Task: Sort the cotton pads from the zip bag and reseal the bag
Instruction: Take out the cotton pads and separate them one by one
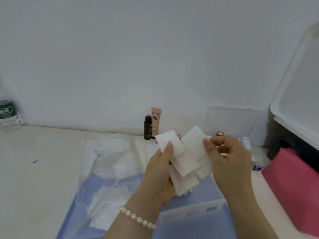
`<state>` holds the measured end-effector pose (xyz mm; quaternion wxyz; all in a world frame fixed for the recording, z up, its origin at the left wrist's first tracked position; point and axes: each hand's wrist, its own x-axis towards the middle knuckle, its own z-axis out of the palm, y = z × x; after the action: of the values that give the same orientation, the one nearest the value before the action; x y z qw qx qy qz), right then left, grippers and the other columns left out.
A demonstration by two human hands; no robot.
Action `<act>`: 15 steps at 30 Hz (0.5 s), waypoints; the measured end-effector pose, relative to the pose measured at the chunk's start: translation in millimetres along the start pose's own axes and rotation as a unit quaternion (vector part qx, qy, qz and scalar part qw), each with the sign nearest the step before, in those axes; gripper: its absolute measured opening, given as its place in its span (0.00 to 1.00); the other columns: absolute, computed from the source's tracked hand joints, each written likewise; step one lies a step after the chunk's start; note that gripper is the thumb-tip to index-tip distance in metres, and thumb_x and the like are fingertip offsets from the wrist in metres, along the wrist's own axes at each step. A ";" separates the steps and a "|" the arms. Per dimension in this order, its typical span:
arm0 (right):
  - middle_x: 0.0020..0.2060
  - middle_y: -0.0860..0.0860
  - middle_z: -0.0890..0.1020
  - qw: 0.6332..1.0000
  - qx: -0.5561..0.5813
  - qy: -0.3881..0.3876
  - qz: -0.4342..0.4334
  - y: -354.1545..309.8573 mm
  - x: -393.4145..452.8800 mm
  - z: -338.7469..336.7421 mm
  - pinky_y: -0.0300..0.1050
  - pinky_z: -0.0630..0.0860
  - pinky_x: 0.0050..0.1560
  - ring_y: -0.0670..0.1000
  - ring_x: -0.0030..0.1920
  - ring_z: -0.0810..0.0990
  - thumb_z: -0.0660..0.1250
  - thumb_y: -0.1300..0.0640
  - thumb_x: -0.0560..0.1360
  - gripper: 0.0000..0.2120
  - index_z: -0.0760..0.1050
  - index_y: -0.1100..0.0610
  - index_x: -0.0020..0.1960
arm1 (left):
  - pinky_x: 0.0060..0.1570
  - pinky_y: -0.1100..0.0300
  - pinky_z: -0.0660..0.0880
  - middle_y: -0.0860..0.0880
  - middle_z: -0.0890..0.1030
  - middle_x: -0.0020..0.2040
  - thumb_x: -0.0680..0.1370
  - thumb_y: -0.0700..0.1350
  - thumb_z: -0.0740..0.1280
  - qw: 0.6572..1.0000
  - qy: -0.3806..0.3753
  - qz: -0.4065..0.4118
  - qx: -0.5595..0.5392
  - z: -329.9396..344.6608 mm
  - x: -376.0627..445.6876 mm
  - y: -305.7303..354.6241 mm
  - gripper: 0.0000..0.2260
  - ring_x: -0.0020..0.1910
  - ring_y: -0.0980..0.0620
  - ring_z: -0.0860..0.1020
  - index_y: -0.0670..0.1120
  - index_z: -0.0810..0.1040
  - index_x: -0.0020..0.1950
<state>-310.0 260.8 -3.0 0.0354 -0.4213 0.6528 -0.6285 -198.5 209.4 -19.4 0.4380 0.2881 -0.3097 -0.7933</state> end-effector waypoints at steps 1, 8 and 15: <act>0.37 0.52 0.79 1.000 -0.003 0.021 -0.009 -1.6 -0.1 -1.0 0.40 0.72 0.36 0.49 0.34 0.74 0.69 0.57 0.73 0.08 0.75 0.47 0.37 | 0.56 0.41 0.75 0.41 0.83 0.54 0.81 0.47 0.58 1.000 0.001 -0.002 0.000 0.1 -0.1 -0.7 0.12 0.54 0.41 0.80 0.45 0.79 0.56; 0.23 0.52 0.78 0.910 0.376 -0.081 0.156 -26.0 -5.8 -5.9 0.36 0.71 0.22 0.47 0.22 0.76 0.68 0.61 0.65 0.04 0.76 0.61 0.39 | 0.42 0.54 0.80 0.45 0.85 0.44 0.81 0.47 0.57 0.999 -0.030 0.028 0.010 1.6 -1.4 -5.7 0.12 0.42 0.49 0.83 0.44 0.79 0.52; 0.21 0.55 0.78 0.952 0.261 -0.086 0.136 -14.7 -15.3 16.1 0.38 0.70 0.19 0.51 0.19 0.75 0.69 0.64 0.71 0.03 0.75 0.63 0.41 | 0.27 0.61 0.69 0.46 0.76 0.30 0.77 0.38 0.60 0.994 -0.093 0.010 -0.061 9.1 -6.1 -7.6 0.11 0.24 0.55 0.68 0.36 0.77 0.55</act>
<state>-283.5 259.2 -1.3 0.2853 -0.3570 0.5115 -0.7277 -206.3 220.1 -18.0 0.4319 0.1831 -0.3032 -0.8295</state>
